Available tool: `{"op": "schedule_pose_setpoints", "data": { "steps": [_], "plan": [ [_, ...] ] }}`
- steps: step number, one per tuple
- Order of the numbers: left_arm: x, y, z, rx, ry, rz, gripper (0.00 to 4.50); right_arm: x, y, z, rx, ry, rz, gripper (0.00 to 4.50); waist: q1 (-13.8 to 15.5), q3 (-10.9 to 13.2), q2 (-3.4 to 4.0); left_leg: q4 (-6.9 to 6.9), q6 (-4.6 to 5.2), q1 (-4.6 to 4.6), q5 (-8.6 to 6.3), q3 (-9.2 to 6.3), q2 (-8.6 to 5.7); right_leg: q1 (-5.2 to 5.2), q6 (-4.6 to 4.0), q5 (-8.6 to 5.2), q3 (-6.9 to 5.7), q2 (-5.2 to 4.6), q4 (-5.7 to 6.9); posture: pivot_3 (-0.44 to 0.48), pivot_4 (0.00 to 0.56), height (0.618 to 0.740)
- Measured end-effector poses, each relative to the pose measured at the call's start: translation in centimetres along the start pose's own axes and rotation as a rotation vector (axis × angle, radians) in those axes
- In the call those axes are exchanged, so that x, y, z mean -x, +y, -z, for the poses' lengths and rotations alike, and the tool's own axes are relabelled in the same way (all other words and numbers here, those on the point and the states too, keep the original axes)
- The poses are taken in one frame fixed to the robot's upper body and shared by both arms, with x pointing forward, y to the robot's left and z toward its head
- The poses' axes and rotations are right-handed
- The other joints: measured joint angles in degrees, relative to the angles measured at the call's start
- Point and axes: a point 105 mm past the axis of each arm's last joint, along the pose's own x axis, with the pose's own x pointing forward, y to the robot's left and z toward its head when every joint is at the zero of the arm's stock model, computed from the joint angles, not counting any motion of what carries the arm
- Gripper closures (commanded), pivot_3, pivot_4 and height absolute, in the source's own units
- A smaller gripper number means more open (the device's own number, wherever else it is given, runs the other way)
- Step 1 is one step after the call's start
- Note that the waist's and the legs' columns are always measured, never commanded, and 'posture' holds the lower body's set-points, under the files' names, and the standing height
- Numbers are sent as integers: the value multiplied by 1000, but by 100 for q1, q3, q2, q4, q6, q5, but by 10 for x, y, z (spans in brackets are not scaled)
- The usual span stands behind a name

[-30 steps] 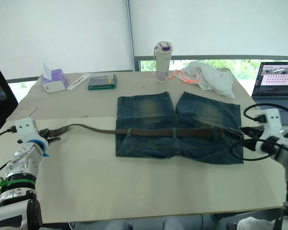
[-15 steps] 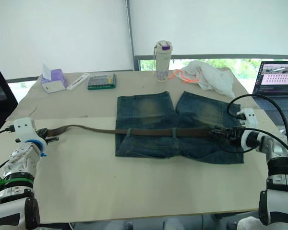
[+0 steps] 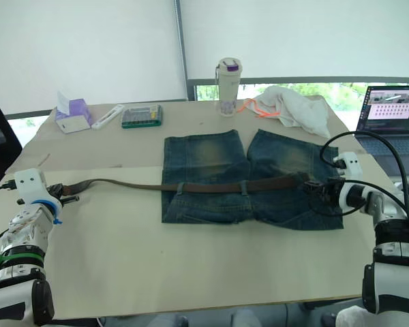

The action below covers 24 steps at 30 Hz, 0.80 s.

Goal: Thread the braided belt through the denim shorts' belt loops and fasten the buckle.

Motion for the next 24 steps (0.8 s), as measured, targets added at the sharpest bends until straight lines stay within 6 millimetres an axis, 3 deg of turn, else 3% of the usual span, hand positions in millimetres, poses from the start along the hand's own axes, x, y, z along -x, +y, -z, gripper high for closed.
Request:
{"op": "schedule_pose_setpoints", "data": {
  "steps": [1, 6, 11, 14, 15, 17, 19, 21, 22, 24],
  "plan": [
    [0, 0, 0, -1, -1, 3, 4500, 0, 0, 0, 1, 1, 2, 4422, 0, 0, 0, 0, 0, 0, 0, 0, 0, 0, 0, 0, 0, 0, 0, 0, 150, 740],
    [2, 4, 0, -26, -1, 13, 2809, 1, -2, 3, -2, 2, 11, 4422, 6, 0, 0, -1, 0, -1, 0, 0, 0, 0, 0, 0, -1, 0, 1, 0, 150, 740],
    [7, 52, 7, -159, 95, -191, 1171, 6, -2, 6, 0, -14, 16, 4422, 15, 0, 0, 0, 1, -1, 0, -3, -1, -1, -1, 0, -2, 0, 8, 0, 150, 740],
    [8, 60, 6, -222, 110, -261, 78, 9, -2, 7, 1, -18, 21, 4422, 49, 1, -3, 1, 1, -2, -1, -4, -3, -1, 0, 0, -6, -3, 5, 0, 150, 740],
    [7, 59, 2, -237, 100, -269, 28, 10, -1, 8, -2, -20, 19, 4422, 65, 1, -8, 2, 0, -3, -1, -7, -3, 0, 0, 0, -11, -3, 5, 0, 150, 740],
    [-1, 45, -17, -226, 29, -224, 28, 12, 1, 8, 1, -25, 19, 4422, 103, 2, -16, 4, -1, -7, 0, -7, -3, -1, -1, 1, -14, -4, 5, 0, 150, 740],
    [-10, 6, -46, -163, -89, -65, 28, 14, 4, 9, 1, -25, 13, 4422, 146, 1, -18, 11, -2, -8, 0, -4, -6, 1, -1, 1, -15, -9, 1, 0, 150, 740],
    [-11, -47, -73, -155, -204, 158, 28, 14, 9, 7, 9, -39, -8, 4422, 156, 1, -18, 11, -2, -11, -1, 0, -8, 3, 0, 2, -14, -11, 4, 0, 150, 740],
    [-7, -84, -83, -162, -244, 328, 28, 15, 11, 8, 10, -45, -14, 4422, 153, 0, -18, 12, -1, -13, -1, 1, -7, 4, 1, 2, -13, -11, 8, 0, 150, 740],
    [4, -141, -83, -154, -239, 576, 28, 15, 13, 7, 14, -53, -18, 4422, 136, -2, -13, 16, 1, -14, -2, 7, -9, 7, 3, 3, -10, -11, 8, 0, 150, 740]
  ]
}}
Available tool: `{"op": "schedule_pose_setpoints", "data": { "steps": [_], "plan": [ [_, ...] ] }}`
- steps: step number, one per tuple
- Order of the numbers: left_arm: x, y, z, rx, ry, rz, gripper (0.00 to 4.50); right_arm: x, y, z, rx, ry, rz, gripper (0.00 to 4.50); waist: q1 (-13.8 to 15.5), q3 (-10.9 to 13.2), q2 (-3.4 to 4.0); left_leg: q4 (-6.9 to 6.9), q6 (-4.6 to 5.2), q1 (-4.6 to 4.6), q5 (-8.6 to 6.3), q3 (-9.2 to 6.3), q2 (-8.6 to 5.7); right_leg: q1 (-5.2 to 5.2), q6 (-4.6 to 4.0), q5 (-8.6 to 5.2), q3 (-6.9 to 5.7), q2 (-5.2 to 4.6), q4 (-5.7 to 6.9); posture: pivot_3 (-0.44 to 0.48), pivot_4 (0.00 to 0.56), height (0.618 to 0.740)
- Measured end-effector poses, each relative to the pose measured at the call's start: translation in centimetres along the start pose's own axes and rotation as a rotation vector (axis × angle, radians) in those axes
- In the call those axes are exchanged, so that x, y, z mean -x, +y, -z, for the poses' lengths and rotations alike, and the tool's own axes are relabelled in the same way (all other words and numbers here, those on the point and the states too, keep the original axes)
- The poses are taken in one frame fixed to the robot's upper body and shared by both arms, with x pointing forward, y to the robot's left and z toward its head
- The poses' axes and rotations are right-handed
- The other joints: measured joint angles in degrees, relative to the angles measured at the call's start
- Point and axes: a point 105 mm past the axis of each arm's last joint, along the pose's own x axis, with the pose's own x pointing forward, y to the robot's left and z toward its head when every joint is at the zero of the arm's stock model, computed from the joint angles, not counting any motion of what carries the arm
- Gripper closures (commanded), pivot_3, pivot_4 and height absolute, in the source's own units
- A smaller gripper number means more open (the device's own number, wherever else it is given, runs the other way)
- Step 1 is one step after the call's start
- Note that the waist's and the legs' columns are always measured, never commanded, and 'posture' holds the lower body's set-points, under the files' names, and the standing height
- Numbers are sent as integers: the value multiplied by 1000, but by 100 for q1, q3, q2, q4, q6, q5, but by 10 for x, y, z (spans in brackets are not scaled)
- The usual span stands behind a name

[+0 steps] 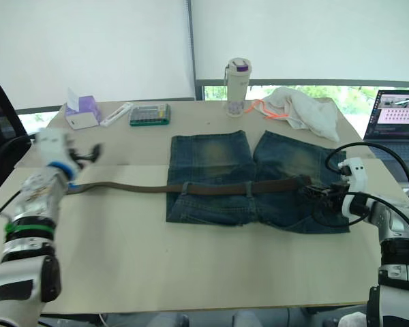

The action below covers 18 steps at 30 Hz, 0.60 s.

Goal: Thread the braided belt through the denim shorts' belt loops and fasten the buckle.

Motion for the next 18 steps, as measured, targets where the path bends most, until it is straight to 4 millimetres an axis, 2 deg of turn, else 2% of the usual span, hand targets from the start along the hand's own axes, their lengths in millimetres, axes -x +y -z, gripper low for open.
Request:
{"op": "schedule_pose_setpoints", "data": {
  "steps": [1, 4, 7, 9, 11, 14, 18],
  "plan": [
    [-8, -26, 3, 33, 19, 116, 28, -3, 3, -1, -1, -7, -13, 4422, -39, 0, 0, 1, 2, 0, -1, 1, 2, 0, 0, 0, 1, 4, -1, 0, 150, 740],
    [-15, -69, 15, 70, 112, 331, 28, -2, 3, 3, -19, -6, -3, 4422, -183, 1, -2, 2, 6, 2, -1, 1, 12, -1, 0, 0, 4, 19, 6, 0, 150, 740],
    [-23, -111, 13, 54, 193, 534, 28, -5, 3, 5, -26, -8, 8, 4422, -210, 2, -2, 12, 8, 3, -1, 0, 11, 3, 0, 0, 2, 20, 8, 0, 150, 740],
    [-24, -125, 12, 26, 230, 613, 28, -6, 4, 4, -24, -14, 8, 4422, -236, 1, -1, 14, 11, 5, -3, 3, 10, 6, 0, 0, 3, 19, 7, 0, 150, 740],
    [-21, -136, 22, 14, 286, 680, 28, -7, 5, 3, -22, -19, 13, 4422, -266, -1, 4, 14, 15, 7, -6, 3, 10, 6, 1, 0, 4, 20, 8, 0, 150, 740],
    [-13, -150, 40, 100, 399, 752, 28, -6, 5, 4, -16, -22, 24, 4422, -256, 2, 5, 20, 17, 1, -6, 1, 10, 5, 1, 0, 2, 20, 8, 0, 150, 740],
    [-6, -156, 48, 184, 473, 789, 28, -3, 3, 6, -18, -23, 43, 4422, -251, 2, 5, 33, 23, 0, -10, 1, 9, 8, 1, -1, 2, 19, 9, 0, 150, 740]
  ]
}}
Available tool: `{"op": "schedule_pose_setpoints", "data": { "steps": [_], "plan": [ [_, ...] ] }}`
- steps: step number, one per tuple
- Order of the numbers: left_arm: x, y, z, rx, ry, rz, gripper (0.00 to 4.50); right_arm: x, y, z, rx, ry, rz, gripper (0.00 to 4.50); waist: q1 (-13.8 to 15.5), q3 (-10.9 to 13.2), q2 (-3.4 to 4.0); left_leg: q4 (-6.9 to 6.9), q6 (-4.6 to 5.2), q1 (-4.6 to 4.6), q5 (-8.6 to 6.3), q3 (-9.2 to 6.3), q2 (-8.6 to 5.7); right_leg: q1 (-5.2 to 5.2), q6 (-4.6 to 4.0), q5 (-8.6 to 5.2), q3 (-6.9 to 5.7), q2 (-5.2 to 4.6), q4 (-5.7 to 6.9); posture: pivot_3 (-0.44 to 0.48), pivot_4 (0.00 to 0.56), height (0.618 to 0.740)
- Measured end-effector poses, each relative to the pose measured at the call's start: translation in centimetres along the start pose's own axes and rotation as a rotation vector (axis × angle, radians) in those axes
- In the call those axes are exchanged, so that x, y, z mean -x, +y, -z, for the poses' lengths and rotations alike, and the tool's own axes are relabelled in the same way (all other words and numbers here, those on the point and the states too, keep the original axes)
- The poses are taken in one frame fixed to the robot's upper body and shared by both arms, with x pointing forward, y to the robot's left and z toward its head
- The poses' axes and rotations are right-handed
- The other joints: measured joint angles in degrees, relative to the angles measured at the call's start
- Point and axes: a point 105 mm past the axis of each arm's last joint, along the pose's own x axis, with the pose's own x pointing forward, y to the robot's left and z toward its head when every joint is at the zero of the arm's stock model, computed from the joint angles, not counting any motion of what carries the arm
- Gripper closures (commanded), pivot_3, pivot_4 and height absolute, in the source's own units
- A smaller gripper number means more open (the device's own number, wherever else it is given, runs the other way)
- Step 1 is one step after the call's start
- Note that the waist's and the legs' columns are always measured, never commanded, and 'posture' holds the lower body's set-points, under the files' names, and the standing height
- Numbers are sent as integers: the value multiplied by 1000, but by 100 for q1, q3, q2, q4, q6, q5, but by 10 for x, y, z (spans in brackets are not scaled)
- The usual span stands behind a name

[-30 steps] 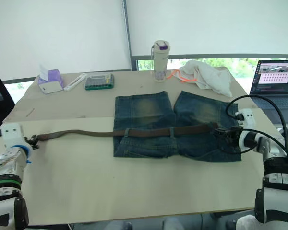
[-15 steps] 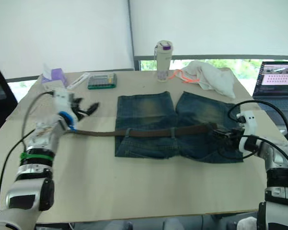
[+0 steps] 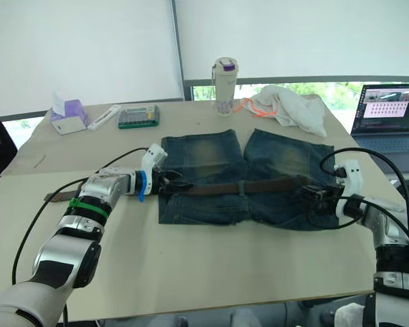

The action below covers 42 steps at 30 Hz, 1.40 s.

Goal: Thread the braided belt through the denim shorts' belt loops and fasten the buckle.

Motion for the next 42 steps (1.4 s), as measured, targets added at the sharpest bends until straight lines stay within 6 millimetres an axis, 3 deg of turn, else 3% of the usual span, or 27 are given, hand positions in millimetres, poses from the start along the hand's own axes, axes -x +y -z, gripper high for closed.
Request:
{"op": "schedule_pose_setpoints", "data": {
  "steps": [6, 15, 18, 21, 22, 24, 25, 29, 36, 42],
  "plan": [
    [12, 6, 16, 184, 26, -20, 28, -1, 1, 2, -9, -9, 4, 4422, -1, -1, 2, 4, 6, 4, -3, -3, 0, 1, 1, -1, 0, 1, 6, 0, 150, 740],
    [13, 3, 16, 258, 10, -24, 28, 0, 0, 4, -21, -23, 23, 4422, 21, -3, 4, 9, 6, 6, -4, -3, 0, 5, 1, -1, 0, 0, 4, 0, 150, 740],
    [10, 1, 16, 293, -1, -19, 678, 0, -1, 5, -24, -23, 28, 4422, 33, -3, 4, 12, 6, 5, -4, -2, -2, 6, 1, -1, 1, -2, 4, 0, 150, 740],
    [7, 0, 19, 307, 3, -16, 1724, 1, -1, 5, -26, -24, 31, 4422, 34, -3, 4, 12, 6, 4, -4, -2, -2, 6, 1, 0, 1, -2, 4, 0, 150, 740],
    [7, 0, 23, 319, 6, -16, 2367, 1, -1, 6, -26, -24, 31, 4422, 32, -3, 4, 12, 6, 4, -4, -3, -2, 6, 1, 0, 1, -1, 4, 0, 150, 740],
    [7, 0, 24, 323, 7, -16, 2714, 1, -1, 6, -27, -24, 32, 4422, 32, -3, 4, 12, 7, 4, -4, -3, -1, 6, 1, 0, 1, -1, 4, 0, 150, 740],
    [8, -1, 23, 339, -8, -2, 3263, 1, -1, 6, -26, -24, 32, 4422, 34, -2, 4, 12, 6, 3, -4, -3, -1, 6, 1, 0, 1, -2, 4, 0, 150, 740],
    [12, -4, 10, 319, -113, 46, 4487, 1, -2, 6, -26, -25, 33, 4422, 43, -2, 4, 13, 6, 3, -4, -3, -1, 6, 1, 0, 0, -3, 3, 0, 150, 740],
    [17, 15, -21, 166, -306, -43, 4487, -9, -3, -5, 12, -107, 43, 4422, 55, -2, 2, 16, 5, 3, -3, 2, -1, -1, 0, 0, 5, -3, -7, 0, 150, 740],
    [25, 12, -50, 26, -410, -17, 4487, -10, 0, -34, 139, -234, 33, 4422, 72, -1, 3, 15, 6, -2, -4, 1, -2, -1, 1, 0, 2, -4, 4, 0, 150, 740]
  ]
}}
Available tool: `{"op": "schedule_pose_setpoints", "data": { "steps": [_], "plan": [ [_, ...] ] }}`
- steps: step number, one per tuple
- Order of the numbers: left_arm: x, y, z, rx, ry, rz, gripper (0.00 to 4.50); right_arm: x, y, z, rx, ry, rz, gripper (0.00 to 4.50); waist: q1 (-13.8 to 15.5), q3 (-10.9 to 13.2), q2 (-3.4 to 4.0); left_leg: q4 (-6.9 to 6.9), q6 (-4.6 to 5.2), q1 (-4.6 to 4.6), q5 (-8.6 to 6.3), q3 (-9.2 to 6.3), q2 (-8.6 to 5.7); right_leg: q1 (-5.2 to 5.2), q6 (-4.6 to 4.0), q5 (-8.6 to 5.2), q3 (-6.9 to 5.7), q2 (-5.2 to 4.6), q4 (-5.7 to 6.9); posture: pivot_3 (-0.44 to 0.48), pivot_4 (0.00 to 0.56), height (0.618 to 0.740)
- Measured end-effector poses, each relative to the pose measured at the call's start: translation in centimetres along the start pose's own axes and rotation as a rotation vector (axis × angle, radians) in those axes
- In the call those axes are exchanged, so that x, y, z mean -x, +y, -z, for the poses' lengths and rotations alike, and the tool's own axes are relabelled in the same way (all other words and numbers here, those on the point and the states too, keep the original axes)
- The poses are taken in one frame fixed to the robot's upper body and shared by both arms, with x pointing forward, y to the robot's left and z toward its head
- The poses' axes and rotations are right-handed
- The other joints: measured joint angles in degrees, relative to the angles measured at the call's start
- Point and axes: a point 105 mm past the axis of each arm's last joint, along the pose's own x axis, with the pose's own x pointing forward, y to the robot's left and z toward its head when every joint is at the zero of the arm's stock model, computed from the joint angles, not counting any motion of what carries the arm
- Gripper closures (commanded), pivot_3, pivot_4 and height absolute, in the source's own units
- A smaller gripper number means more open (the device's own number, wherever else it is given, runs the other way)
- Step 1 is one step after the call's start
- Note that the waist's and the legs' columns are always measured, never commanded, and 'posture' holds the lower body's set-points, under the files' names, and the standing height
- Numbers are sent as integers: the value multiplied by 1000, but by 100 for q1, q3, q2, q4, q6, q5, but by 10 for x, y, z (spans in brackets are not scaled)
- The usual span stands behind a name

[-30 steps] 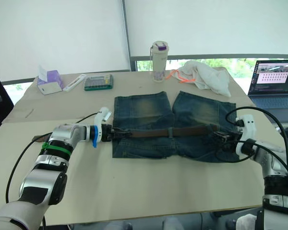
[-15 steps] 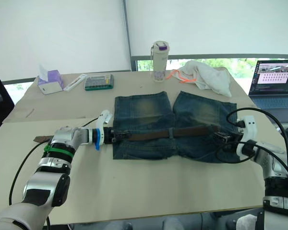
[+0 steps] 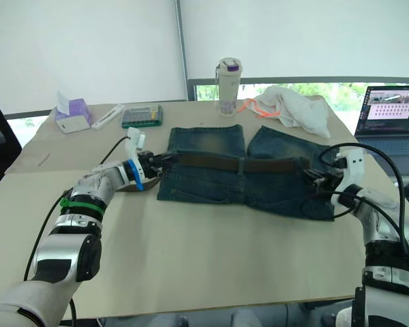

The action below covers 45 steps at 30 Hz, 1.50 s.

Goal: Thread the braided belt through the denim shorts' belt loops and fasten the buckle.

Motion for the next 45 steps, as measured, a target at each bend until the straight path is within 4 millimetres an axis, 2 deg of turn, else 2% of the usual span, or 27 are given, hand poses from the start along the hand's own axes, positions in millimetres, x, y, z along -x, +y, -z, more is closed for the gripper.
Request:
{"op": "schedule_pose_setpoints", "data": {
  "steps": [2, 4, 6, 9, 12, 14, 16, 18, 20, 24, 25, 26, 27, 30, 35, 37, 41, 45],
  "plan": [
    [9, -13, -11, -118, -34, 102, 4487, 11, 7, -6, 87, -85, -59, 4422, 27, -1, 1, 2, 2, -5, -2, 0, 1, -1, 2, 1, -2, -1, 0, 0, 150, 740],
    [18, -26, -9, -246, -39, 183, 4487, 20, 13, 1, 162, -95, -90, 4422, 30, -2, 4, 3, 3, 3, -2, 2, 2, 5, 2, 1, 1, -2, 0, 0, 150, 740],
    [28, -39, 7, -360, -8, 250, 4487, 28, 18, 15, 237, -78, -105, 4422, 40, -6, 9, 3, 3, 8, -3, 4, 3, 7, 2, 1, 6, -1, 0, 0, 150, 740],
    [42, -51, 40, -525, 56, 306, 4487, 38, 26, 31, 399, -98, -84, 4422, 61, -6, 11, 3, 3, 14, -2, 10, 4, 1, 2, 1, 15, 0, -15, 0, 150, 740],
    [49, -59, 56, -687, 98, 360, 4487, 50, 38, 38, 562, -118, -128, 4422, 92, -4, 12, 3, 3, 17, -3, 12, 7, 7, 1, 1, 11, 5, -17, 0, 150, 740],
    [56, -61, 60, -696, 111, 378, 4487, 59, 46, 48, 544, -112, -191, 4422, 105, -4, 14, 2, 6, 18, -4, 9, 9, 10, 1, 1, 7, 6, -18, 0, 150, 740],
    [63, -61, 63, -643, 113, 393, 4487, 74, 56, 57, 452, -128, -274, 4422, 102, -5, 19, 3, 10, 16, -7, 10, 9, 12, 1, 0, 9, 4, -17, 0, 150, 740],
    [82, -63, 71, -601, 144, 429, 4487, 95, 66, 71, 361, -80, -383, 4422, 72, -6, 22, 4, 18, 19, -11, 8, 10, 19, 1, 1, 12, 5, -18, 0, 150, 740],
    [93, -62, 78, -591, 177, 443, 4487, 105, 69, 77, 395, -46, -438, 4422, 40, -5, 22, 4, 19, 29, -12, 12, 11, 21, 1, 0, 18, 5, -26, 0, 150, 740],
    [105, -68, 88, -628, 224, 512, 4487, 107, 75, 74, 601, -104, -518, 4422, 16, 27, 31, 0, 22, 101, -16, 23, 22, 90, -3, -6, 10, 16, -34, 0, 150, 740],
    [107, -69, 89, -641, 231, 523, 4030, 106, 74, 72, 626, -116, -524, 4422, 16, 32, 35, -1, 25, 108, -17, 22, 23, 97, -5, -8, 9, 16, -34, 0, 150, 740],
    [108, -69, 90, -649, 240, 536, 3537, 104, 73, 70, 650, -129, -522, 3922, 16, 33, 38, -1, 25, 107, -18, 22, 23, 97, -5, -9, 9, 16, -33, 0, 150, 740],
    [109, -69, 92, -651, 245, 543, 3266, 104, 72, 69, 662, -133, -523, 3384, 17, 33, 40, -1, 26, 107, -18, 21, 23, 97, -5, -9, 8, 16, -32, 0, 150, 740],
    [117, -65, 97, -647, 287, 556, 2165, 111, 67, 70, 630, -106, -534, 2278, 62, 34, 41, -1, 29, 104, -20, 20, 18, 97, -6, -9, 10, 8, -33, 0, 150, 740],
    [130, -61, 99, -633, 347, 576, 490, 130, 58, 69, 453, 23, -556, 593, 98, 36, 42, 1, 31, 104, -21, 18, 17, 101, -5, -10, 11, 4, -37, 0, 150, 740],
    [131, -61, 101, -617, 355, 581, 22, 138, 61, 71, 427, 84, -588, 53, 97, 35, 48, 1, 34, 104, -23, 18, 17, 100, -2, -12, 10, 5, -36, 0, 150, 740],
    [143, -60, 104, -563, 390, 578, 22, 151, 61, 73, 339, 204, -619, 53, 66, 38, 45, 0, 42, 103, -28, 18, 21, 100, -2, -12, 12, 9, -37, 0, 150, 740],
    [147, -59, 97, -496, 364, 562, 22, 140, 61, 52, 273, 139, -621, 53, 44, 44, 41, 0, 42, 103, -28, 13, 23, 100, 0, -13, 12, 9, -34, 0, 150, 740]
  ]
}}
